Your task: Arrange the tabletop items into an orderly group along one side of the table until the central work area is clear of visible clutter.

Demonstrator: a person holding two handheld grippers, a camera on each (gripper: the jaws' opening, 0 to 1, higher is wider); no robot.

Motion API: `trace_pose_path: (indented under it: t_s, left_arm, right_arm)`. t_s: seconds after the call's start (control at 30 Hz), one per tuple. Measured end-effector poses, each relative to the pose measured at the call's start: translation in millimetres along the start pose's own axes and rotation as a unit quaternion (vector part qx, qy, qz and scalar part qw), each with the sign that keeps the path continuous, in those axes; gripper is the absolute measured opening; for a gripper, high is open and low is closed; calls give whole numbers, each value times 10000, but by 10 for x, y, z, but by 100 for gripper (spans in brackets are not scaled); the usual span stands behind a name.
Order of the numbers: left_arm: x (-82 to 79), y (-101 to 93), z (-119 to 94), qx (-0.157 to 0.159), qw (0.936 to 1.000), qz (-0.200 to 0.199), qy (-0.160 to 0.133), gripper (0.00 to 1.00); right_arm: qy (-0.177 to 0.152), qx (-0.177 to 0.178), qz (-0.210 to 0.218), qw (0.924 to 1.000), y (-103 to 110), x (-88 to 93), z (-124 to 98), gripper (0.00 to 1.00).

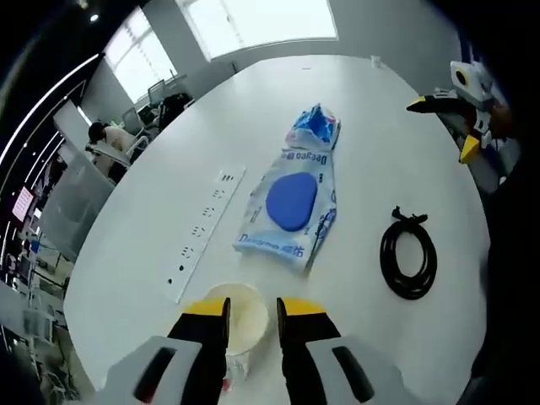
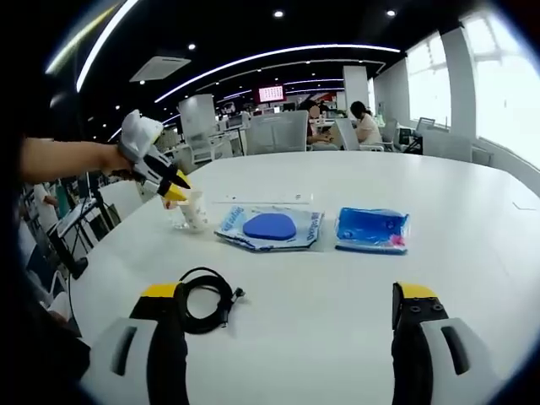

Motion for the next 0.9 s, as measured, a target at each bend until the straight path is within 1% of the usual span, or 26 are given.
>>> trace_pose_path:
  t_s: [0.1,0.17,0.2,0.23,0.3,0.37,0.4,0.47,0.53,0.57,0.6,0.67,0.7,0.8,0.9]
  left_arm:
    - [-28,21,-87,-214,9993,-262,-186,30]
    - [-25,7,-136,-275,9982,-470,-266,30]
    - [-13,-20,-162,-285,9976,-574,-274,28]
    - [-11,-32,-167,-286,9973,-620,-274,28]
    - [14,-91,-175,-337,9956,-790,-383,31]
    - [16,-148,-191,-345,9940,-920,-470,32]
    - [18,-190,-200,-323,9925,-1058,-514,33]
    - [30,-232,-207,-386,9901,-1230,-547,33]
    - [24,-284,-212,-475,9853,-1522,-612,32]
    - [22,-297,-209,-480,9837,-1599,-665,32]
    - [-10,-367,-223,-503,9796,-1799,-738,33]
    - [-42,-434,-239,-541,9764,-1939,-783,33]
    - [-68,-474,-249,-598,9730,-2073,-825,33]
    - [-79,-498,-231,-695,9625,-2450,-935,34]
    - [-90,-560,-194,-732,9550,-2711,-952,35]
  right_arm:
    - [-37,12,-71,10000,-19,-52,19,98]
    - [-30,-6,-99,9999,-33,-81,32,98]
    - [-36,-1,-143,9999,-52,-105,45,98]
    - [-38,0,-151,9999,-58,-112,49,98]
    - [-55,-48,-66,10000,-106,-159,79,97]
    - [-45,-54,27,10000,-148,-184,102,97]
    - [-43,-43,22,10000,-178,-204,115,96]
    - [-35,-41,11,10000,-231,-237,143,94]
    - [-69,-63,100,9999,-278,-281,169,90]
    - [-70,-68,172,9998,-302,-292,184,89]
    - [-60,-74,231,9997,-345,-303,214,88]
    - [-43,-72,247,9997,-356,-324,242,86]
    - [-38,-83,242,9997,-374,-345,267,85]
    - [-45,-140,359,9992,-417,-393,330,81]
    - [-20,-146,404,9991,-464,-421,423,79]
Point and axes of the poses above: the point that each gripper's makers call its tool centre point, and the gripper's own axes: z roughly forward along the fingers, y roughly to its left, x roughly out of its underside, the point moved 4 cm from there along -z, roughly backward along the fingers, and after that the axes turned 4 degrees about y, right-handed, at the moved point
